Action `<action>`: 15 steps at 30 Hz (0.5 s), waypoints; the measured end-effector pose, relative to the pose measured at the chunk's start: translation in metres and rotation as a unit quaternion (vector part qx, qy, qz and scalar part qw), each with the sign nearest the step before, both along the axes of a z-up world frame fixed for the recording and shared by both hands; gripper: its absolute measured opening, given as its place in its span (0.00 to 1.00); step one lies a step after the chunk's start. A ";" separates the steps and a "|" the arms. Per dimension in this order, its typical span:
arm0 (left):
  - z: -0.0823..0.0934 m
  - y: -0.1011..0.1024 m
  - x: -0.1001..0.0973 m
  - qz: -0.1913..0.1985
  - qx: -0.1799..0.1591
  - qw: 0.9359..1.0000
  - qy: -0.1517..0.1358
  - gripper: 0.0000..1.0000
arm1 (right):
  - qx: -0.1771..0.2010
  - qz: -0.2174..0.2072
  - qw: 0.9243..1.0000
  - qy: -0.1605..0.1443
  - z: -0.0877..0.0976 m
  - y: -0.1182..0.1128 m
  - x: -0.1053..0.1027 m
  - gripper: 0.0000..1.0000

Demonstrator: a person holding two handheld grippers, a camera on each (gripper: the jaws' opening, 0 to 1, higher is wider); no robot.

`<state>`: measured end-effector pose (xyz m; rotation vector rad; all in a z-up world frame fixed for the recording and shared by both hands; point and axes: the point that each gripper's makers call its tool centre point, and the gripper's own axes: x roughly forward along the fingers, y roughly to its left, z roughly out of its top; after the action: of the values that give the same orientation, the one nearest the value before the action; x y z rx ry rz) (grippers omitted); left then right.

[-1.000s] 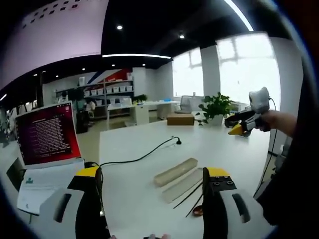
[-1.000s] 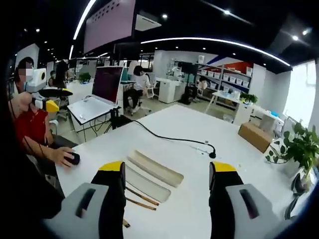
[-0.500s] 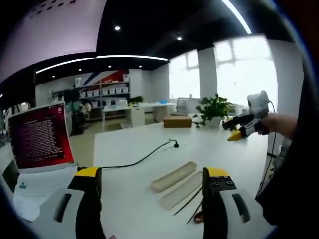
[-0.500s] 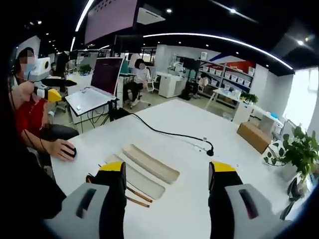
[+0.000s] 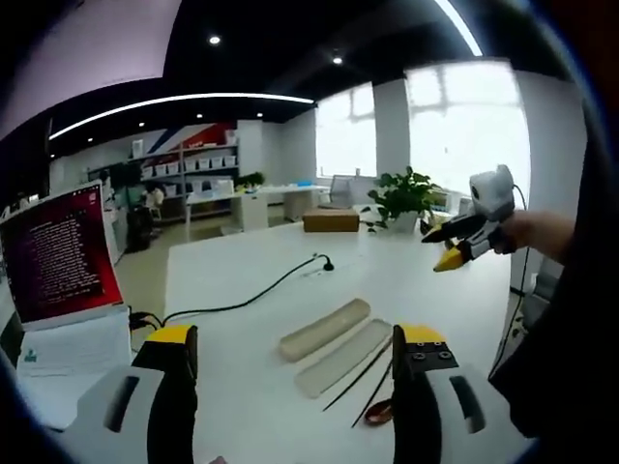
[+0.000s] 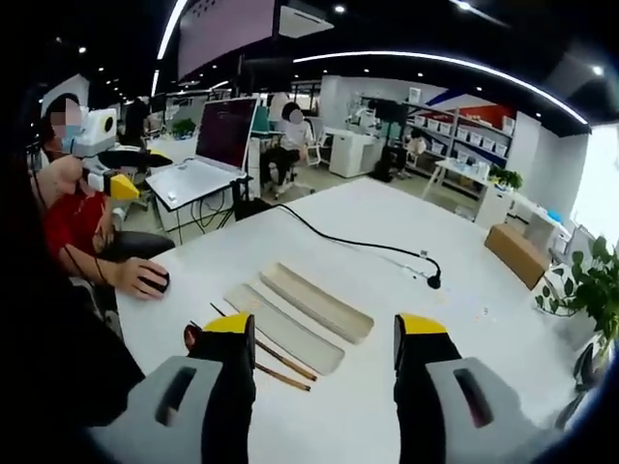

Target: Arrange the utensils inside the cutlery case until each visible utensil rests in its matching compartment.

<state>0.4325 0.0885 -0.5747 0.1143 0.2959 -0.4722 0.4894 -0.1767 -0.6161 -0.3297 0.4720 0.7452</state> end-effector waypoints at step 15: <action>-0.004 0.004 -0.031 0.014 0.011 1.000 0.014 0.84 | -0.041 0.085 0.996 0.009 -0.011 0.024 -0.013 0.59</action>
<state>0.4017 0.0924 -0.5792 0.1245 0.3297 -0.4430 0.4760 -0.1530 -0.6276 -0.4451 0.4962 0.8951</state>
